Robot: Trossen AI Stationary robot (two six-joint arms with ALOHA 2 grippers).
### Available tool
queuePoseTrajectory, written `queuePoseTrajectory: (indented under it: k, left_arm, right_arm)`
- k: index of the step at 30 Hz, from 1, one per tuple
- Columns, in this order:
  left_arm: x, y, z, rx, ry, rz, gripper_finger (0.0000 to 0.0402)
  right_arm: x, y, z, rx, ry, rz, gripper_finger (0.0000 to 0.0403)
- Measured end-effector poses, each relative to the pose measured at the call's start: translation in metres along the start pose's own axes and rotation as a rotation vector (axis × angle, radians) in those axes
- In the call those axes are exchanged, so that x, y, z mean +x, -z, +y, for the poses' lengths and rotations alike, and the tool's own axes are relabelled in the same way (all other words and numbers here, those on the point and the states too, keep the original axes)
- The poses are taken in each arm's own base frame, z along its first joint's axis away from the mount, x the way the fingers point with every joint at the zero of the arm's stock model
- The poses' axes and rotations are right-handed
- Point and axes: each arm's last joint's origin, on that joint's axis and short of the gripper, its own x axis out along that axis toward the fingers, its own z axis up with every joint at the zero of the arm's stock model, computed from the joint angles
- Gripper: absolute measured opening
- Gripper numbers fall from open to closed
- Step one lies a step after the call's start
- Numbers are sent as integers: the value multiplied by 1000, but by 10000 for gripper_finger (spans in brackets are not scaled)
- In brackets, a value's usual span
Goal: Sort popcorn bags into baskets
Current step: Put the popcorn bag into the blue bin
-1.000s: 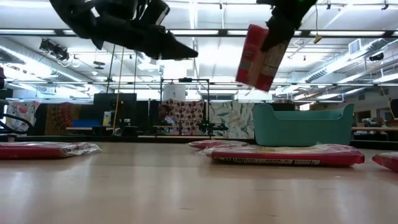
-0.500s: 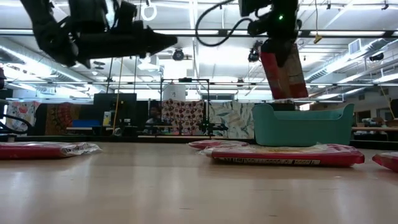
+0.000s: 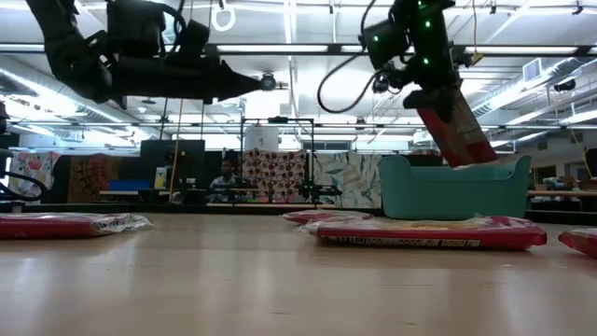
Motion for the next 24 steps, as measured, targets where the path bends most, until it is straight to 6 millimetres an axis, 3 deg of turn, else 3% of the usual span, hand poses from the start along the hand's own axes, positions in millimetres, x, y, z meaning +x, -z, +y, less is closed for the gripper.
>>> queuePoseTrajectory:
  k: [9, 17, 24]
  left_arm:
    - [28, -6, -1, 10, 72, 440, 125]
    - [33, -13, 1, 11, 57, 423, 125]
    - [32, -12, 1, 18, 61, 434, 125]
  right_arm:
    - [31, 3, -4, 12, 51, 110, 38]
    - [58, 0, 13, 35, -31, 99, 46]
    - [66, -9, 18, 58, -148, 67, 86]
